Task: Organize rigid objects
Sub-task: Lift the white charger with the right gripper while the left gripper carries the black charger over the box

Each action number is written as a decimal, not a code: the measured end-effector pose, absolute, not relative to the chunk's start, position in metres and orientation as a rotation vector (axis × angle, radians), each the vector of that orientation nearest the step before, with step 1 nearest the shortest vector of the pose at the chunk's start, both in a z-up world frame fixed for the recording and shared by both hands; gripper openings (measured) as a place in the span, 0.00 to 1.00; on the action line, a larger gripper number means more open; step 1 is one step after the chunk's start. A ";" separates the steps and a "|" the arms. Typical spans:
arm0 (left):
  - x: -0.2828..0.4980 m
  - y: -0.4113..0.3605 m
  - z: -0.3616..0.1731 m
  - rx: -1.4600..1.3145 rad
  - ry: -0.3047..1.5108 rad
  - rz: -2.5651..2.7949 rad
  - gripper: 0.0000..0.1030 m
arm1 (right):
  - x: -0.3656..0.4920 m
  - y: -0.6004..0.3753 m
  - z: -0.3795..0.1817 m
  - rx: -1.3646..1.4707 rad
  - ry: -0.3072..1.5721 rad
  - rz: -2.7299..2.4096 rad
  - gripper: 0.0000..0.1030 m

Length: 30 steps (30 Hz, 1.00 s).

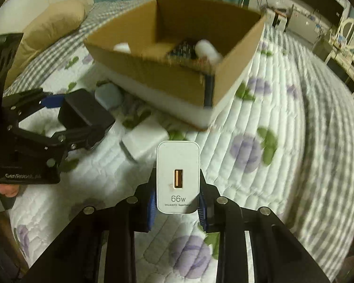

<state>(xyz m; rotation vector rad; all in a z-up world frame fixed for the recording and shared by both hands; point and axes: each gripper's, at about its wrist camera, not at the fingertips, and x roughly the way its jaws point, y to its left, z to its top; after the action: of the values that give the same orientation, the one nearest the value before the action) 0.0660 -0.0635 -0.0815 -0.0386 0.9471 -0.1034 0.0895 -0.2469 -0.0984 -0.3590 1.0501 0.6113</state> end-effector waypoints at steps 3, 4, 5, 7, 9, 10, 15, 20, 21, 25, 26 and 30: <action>0.067 -0.056 -0.056 -0.026 0.890 -0.101 0.77 | 0.092 -0.242 -0.071 -0.352 0.989 0.612 0.27; 0.068 -0.057 -0.047 -0.023 0.875 -0.099 0.77 | 0.093 -0.240 -0.061 -0.349 0.967 0.609 0.27; 0.068 -0.056 -0.036 -0.024 0.859 -0.099 0.77 | 0.095 -0.238 -0.051 -0.347 0.946 0.607 0.27; 0.076 -0.050 -0.018 -0.031 0.837 -0.103 0.77 | 0.100 -0.233 -0.025 -0.333 0.898 0.603 0.27; 0.085 -0.045 -0.002 -0.028 0.819 -0.092 0.77 | 0.104 -0.222 -0.004 -0.326 0.847 0.585 0.27; 0.090 -0.044 0.007 -0.021 0.804 -0.083 0.77 | 0.106 -0.219 0.004 -0.318 0.830 0.584 0.27; 0.121 -0.038 0.034 -0.007 0.745 -0.066 0.77 | 0.123 -0.209 0.040 -0.297 0.741 0.575 0.27; 0.158 -0.037 0.037 0.024 0.711 -0.057 0.76 | 0.150 -0.204 0.050 -0.270 0.704 0.553 0.27; 0.163 -0.037 0.036 0.025 0.710 -0.059 0.76 | 0.158 -0.202 0.048 -0.261 0.699 0.548 0.27; 0.190 -0.038 0.022 0.048 0.724 -0.053 0.74 | 0.187 -0.196 0.033 -0.237 0.712 0.536 0.27; 0.197 -0.037 0.017 0.051 0.731 -0.051 0.74 | 0.193 -0.194 0.026 -0.236 0.719 0.533 0.27; 0.220 -0.034 -0.009 0.056 0.766 -0.045 0.74 | 0.213 -0.193 0.000 -0.229 0.748 0.516 0.26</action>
<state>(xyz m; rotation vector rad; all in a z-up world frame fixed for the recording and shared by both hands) 0.2204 -0.0343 -0.0089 0.0561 0.7661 -0.0447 0.2134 -0.1928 0.0001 -0.2293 0.7476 0.5163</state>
